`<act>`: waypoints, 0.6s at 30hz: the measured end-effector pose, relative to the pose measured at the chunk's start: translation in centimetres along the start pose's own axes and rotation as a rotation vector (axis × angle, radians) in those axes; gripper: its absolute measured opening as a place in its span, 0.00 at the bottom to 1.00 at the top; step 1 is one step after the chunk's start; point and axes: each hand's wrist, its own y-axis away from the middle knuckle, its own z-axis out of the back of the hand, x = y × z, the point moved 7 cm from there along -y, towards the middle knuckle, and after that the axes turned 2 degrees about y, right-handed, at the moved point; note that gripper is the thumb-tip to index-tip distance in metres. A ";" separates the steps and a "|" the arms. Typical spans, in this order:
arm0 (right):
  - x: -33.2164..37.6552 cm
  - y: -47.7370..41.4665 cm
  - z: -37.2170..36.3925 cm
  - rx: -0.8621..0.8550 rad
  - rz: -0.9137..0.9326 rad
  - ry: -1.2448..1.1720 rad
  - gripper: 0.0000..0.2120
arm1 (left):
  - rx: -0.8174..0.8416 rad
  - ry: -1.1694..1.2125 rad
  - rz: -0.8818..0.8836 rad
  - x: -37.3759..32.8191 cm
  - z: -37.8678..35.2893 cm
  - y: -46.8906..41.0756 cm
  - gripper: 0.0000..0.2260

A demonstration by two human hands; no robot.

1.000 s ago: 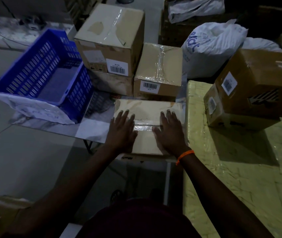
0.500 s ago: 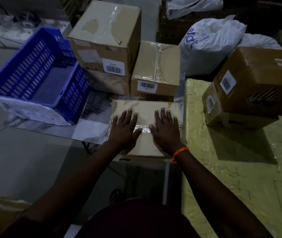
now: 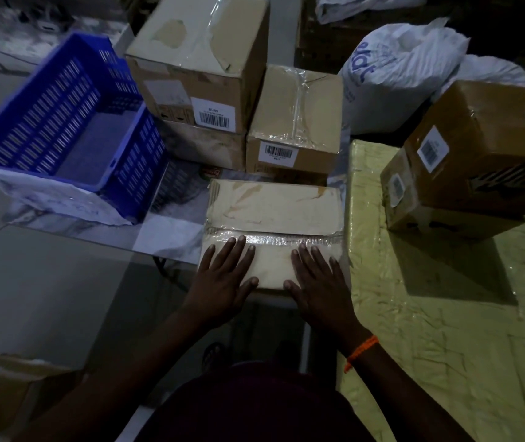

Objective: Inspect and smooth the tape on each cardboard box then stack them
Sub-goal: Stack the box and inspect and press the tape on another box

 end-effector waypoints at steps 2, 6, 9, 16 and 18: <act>-0.2 -0.3 -0.1 0.013 0.002 0.003 0.33 | -0.001 0.004 0.004 0.1 -0.3 -0.1 0.31; -0.2 -0.8 -0.2 0.123 0.015 -0.013 0.36 | 0.028 0.005 0.018 0.3 -0.5 -0.2 0.32; -0.9 -2.0 0.9 0.100 -0.023 -0.094 0.35 | -0.015 0.082 0.043 0.4 0.5 -0.6 0.34; -7.7 -6.4 3.6 -0.132 -0.616 -0.629 0.37 | -0.147 0.659 0.491 6.6 3.3 -5.1 0.38; -9.0 -7.7 3.4 -0.065 -0.770 -0.853 0.37 | -0.121 1.009 0.639 7.3 3.9 -6.0 0.30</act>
